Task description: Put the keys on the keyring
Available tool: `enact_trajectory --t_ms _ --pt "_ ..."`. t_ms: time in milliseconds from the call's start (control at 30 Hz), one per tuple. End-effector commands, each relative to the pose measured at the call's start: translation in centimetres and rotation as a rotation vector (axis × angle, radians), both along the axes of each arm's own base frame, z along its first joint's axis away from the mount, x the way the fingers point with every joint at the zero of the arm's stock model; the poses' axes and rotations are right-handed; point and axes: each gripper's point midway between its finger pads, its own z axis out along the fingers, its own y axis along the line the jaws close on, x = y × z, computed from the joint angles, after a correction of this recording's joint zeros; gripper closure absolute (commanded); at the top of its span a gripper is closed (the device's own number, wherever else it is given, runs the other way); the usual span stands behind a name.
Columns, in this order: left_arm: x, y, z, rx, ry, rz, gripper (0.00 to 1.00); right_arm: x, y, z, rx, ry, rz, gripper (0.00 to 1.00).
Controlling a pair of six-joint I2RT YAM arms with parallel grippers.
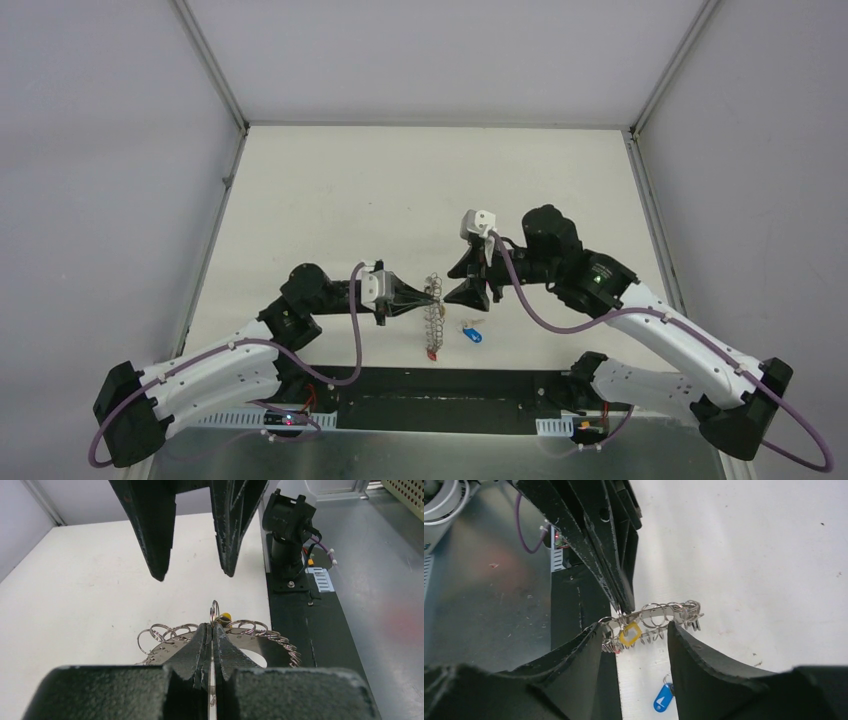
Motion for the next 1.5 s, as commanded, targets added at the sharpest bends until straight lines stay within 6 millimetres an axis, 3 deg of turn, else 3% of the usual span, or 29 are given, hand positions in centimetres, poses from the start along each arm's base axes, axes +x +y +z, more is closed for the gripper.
enact_trajectory --t_ms 0,200,267,367,800,1067,1467 --pt "-0.6 0.2 5.1 -0.208 -0.121 -0.008 1.00 -1.0 0.9 2.5 0.122 -0.017 0.076 0.47" --pt "-0.7 0.3 5.5 -0.224 -0.144 -0.012 1.00 -3.0 0.5 3.4 0.191 0.030 0.156 0.46" --pt "-0.7 0.3 5.5 -0.225 -0.144 -0.014 1.00 -3.1 0.4 3.3 0.193 0.035 0.156 0.50" --pt "-0.8 0.3 5.6 -0.227 -0.144 -0.016 1.00 -3.1 0.4 3.0 0.188 0.039 0.155 0.64" --pt "-1.1 0.2 5.8 -0.225 -0.138 -0.032 1.00 -2.0 1.2 2.2 0.153 0.055 0.141 0.70" --pt "-1.1 0.3 5.8 -0.227 -0.139 -0.029 1.00 -2.0 0.8 1.6 0.135 0.046 0.129 1.00" --pt "-1.2 0.5 6.6 -0.258 -0.154 -0.026 1.00 -1.7 0.4 -0.7 0.088 0.048 0.108 1.00"
